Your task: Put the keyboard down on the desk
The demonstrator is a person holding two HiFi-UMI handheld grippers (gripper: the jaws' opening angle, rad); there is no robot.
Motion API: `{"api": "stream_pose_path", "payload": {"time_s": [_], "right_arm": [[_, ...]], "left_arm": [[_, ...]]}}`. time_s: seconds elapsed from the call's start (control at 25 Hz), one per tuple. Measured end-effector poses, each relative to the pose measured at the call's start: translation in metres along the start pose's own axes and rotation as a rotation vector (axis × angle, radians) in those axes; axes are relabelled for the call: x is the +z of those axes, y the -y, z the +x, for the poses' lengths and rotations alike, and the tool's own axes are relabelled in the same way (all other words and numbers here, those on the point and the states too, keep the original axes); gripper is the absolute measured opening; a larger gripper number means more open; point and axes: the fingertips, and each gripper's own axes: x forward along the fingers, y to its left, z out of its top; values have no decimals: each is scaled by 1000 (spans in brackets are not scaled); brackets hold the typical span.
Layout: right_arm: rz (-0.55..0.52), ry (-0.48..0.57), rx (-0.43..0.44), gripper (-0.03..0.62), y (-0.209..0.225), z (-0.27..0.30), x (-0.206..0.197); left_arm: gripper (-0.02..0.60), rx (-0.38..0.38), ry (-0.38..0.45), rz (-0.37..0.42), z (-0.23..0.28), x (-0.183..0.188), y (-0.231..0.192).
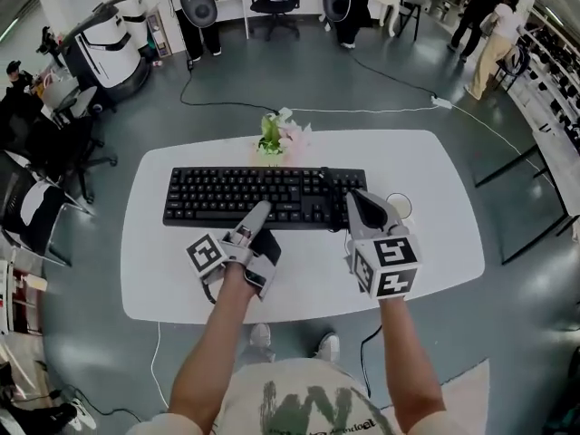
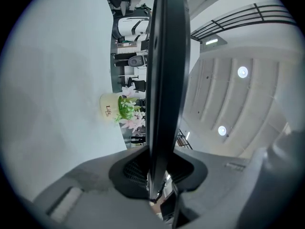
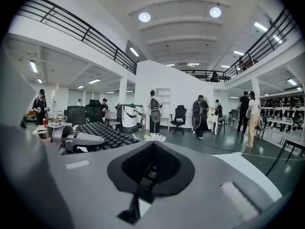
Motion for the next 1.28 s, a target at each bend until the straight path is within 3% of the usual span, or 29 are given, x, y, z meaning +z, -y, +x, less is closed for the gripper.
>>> {"api": "stream_pose_path", "payload": {"time_s": [0.56, 1.28], "right_arm": [[-5, -17, 120, -2, 12, 0, -18], [1, -124, 164, -2, -8, 21, -69]], "left_arm": [[89, 9, 77, -8, -4, -29, -19], [91, 84, 104, -84, -15, -31, -97]]}}
